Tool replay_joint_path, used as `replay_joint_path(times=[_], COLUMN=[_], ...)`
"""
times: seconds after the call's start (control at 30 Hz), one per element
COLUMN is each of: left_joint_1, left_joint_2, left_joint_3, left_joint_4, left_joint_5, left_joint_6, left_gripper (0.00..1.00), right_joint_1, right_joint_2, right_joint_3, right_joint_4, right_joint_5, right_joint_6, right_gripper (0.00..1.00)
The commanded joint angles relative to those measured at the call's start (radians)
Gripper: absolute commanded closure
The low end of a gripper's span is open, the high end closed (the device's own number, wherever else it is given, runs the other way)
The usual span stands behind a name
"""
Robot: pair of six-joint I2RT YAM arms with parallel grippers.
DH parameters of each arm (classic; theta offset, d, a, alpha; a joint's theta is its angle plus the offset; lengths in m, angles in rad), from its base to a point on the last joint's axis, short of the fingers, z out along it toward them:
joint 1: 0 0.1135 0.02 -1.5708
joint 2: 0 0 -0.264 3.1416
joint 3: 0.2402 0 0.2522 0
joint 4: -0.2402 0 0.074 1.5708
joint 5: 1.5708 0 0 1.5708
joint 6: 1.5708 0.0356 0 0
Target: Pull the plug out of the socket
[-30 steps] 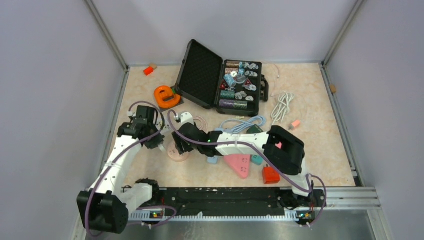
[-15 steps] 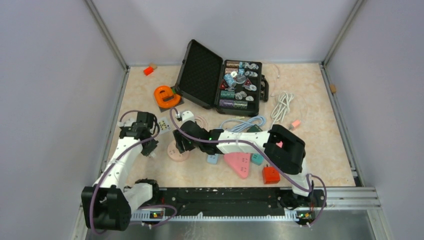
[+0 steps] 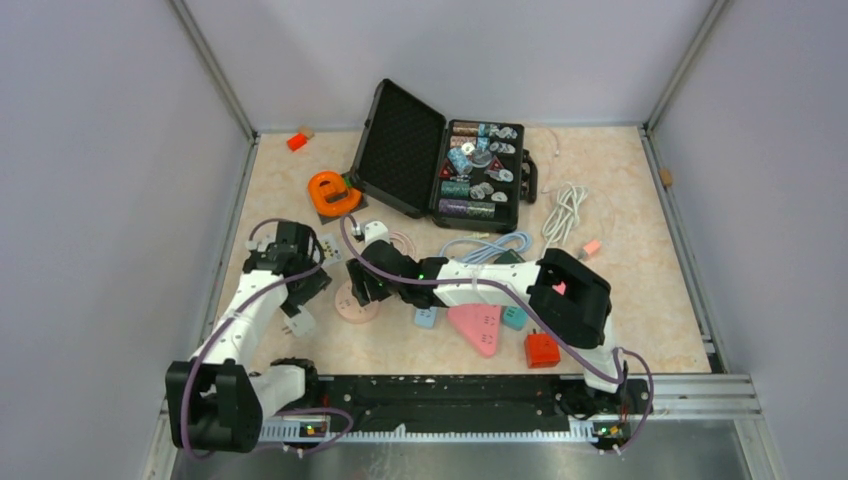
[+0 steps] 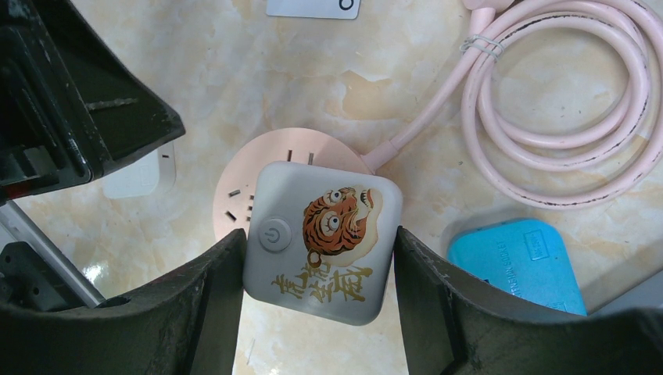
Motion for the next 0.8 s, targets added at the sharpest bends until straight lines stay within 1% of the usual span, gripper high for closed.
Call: replay_joint_path(times=[0.0, 0.07, 0.17, 0.23, 0.3, 0.37, 0.5, 0.53, 0.63, 0.77], left_joint_1=[0.004, 0.004, 0.003, 0.003, 0.003, 0.003, 0.003, 0.003, 0.003, 0.003], left_joint_2=[-0.063, -0.082, -0.088, -0.08, -0.073, -0.072, -0.069, -0.067, -0.052, -0.019], left_joint_3=[0.054, 0.037, -0.013, -0.052, -0.092, -0.125, -0.141, -0.144, -0.154, -0.163], left_joint_4=[0.056, 0.086, 0.144, 0.17, 0.205, 0.237, 0.253, 0.257, 0.252, 0.233], left_joint_5=[0.104, 0.18, 0.335, 0.403, 0.453, 0.486, 0.497, 0.498, 0.48, 0.442], left_joint_6=[0.043, 0.068, 0.094, 0.091, 0.086, 0.082, 0.08, 0.08, 0.082, 0.084], left_gripper=[0.28, 0.28, 0.28, 0.29, 0.33, 0.4, 0.52, 0.57, 0.62, 0.66], right_joint_1=[-0.003, -0.002, -0.003, -0.002, -0.002, -0.003, -0.002, -0.002, -0.003, -0.003], right_joint_2=[-0.002, -0.002, -0.006, -0.006, -0.007, -0.006, 0.01, 0.018, 0.041, 0.061], right_joint_3=[-0.002, 0.008, 0.018, 0.029, 0.041, 0.048, 0.082, 0.091, 0.125, 0.155], right_joint_4=[-0.11, -0.121, -0.13, -0.143, -0.157, -0.164, -0.191, -0.198, -0.233, -0.264], right_joint_5=[-0.042, -0.044, -0.047, -0.041, -0.03, -0.023, -0.01, -0.008, 0.009, 0.028], right_joint_6=[0.017, 0.015, 0.011, 0.008, 0.006, -0.001, -0.011, -0.014, -0.016, -0.013], right_gripper=[0.71, 0.66, 0.51, 0.45, 0.44, 0.43, 0.43, 0.43, 0.43, 0.43])
